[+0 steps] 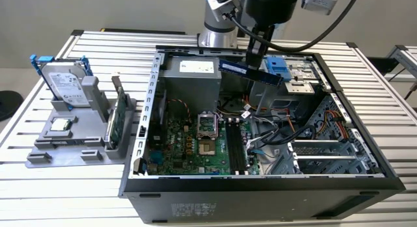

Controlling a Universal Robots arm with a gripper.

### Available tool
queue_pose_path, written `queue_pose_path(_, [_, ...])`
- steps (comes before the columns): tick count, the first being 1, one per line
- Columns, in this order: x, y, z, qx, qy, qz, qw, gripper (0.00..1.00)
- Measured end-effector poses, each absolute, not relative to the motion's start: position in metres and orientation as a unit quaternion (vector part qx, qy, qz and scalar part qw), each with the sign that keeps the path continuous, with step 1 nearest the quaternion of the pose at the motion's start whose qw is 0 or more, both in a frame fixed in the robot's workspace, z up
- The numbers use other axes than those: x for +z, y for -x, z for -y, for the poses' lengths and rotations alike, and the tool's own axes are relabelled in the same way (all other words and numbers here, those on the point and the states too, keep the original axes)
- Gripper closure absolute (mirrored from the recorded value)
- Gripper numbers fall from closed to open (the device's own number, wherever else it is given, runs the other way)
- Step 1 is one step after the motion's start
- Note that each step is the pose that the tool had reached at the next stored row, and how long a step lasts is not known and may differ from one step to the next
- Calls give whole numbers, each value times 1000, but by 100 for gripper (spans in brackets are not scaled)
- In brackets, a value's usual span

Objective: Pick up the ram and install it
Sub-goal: 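Insert the ram into the slot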

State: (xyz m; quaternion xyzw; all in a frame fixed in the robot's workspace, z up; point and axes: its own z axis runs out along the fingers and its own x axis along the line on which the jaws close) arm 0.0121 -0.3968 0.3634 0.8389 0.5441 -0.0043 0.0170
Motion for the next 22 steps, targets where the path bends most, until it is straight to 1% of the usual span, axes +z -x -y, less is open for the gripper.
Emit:
queue_pose_path(14, [355,-16,396,-6,-882,-471,17,100])
queue_pose_path(22, [345,-18,396,-6,-887,-461,17,100])
